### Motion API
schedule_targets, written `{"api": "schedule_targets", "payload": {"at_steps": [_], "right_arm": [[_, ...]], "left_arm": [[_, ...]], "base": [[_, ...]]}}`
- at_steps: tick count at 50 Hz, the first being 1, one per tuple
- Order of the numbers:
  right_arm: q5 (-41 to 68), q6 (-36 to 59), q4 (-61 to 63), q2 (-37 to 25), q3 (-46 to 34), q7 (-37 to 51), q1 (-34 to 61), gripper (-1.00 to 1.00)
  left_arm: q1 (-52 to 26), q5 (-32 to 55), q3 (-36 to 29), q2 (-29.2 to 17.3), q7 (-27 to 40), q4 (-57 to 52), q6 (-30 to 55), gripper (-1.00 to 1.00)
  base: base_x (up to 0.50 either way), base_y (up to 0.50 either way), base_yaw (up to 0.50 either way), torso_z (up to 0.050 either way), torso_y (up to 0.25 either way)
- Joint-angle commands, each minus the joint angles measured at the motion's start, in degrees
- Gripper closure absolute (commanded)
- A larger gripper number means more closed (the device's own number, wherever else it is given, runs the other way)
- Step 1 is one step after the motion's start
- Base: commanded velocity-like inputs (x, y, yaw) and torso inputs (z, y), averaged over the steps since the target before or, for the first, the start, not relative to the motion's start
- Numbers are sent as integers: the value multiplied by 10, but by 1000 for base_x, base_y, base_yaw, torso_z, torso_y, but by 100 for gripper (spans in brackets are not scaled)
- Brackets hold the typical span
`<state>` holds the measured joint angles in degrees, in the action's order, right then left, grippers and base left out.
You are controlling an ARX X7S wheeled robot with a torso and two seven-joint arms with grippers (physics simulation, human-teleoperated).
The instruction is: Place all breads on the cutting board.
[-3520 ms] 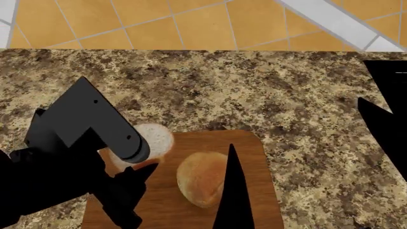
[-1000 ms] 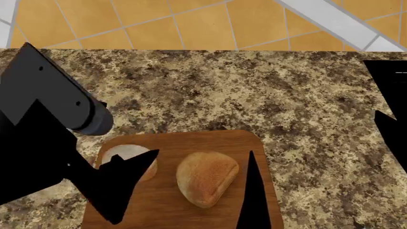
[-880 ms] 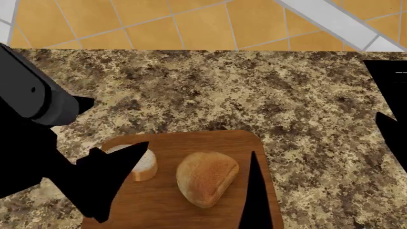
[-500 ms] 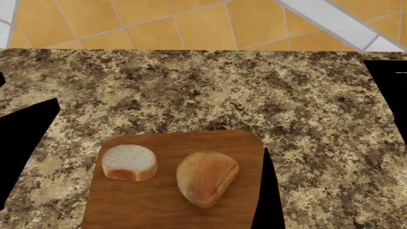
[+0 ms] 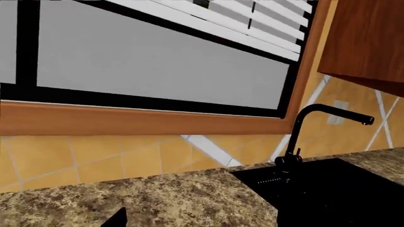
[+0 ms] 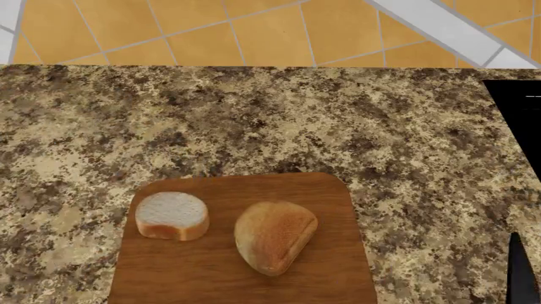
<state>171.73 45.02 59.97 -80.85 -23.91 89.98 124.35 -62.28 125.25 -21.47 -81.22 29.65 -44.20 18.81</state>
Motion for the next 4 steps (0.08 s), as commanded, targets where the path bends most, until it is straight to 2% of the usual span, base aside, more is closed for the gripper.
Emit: {"api": "schedule_targets", "payload": {"at_steps": [1,2,3,4], "right_arm": [[45,22,0,-56,-23,0,106,-100],[48,25,0,-62,-17,0,106,-100],[48,30,0,-65,-17,0,106,-100],[53,30,0,-68,-12,0,106,-100]], "left_arm": [[476,20,556,90,12,26,138,-100],[476,23,642,97,9,32,149,-100],[476,22,697,98,10,33,153,-100],[476,24,702,100,8,37,158,-100]], "base": [[0,0,0,0,0],[0,0,0,0,0],[0,0,0,0,0],[0,0,0,0,0]]}}
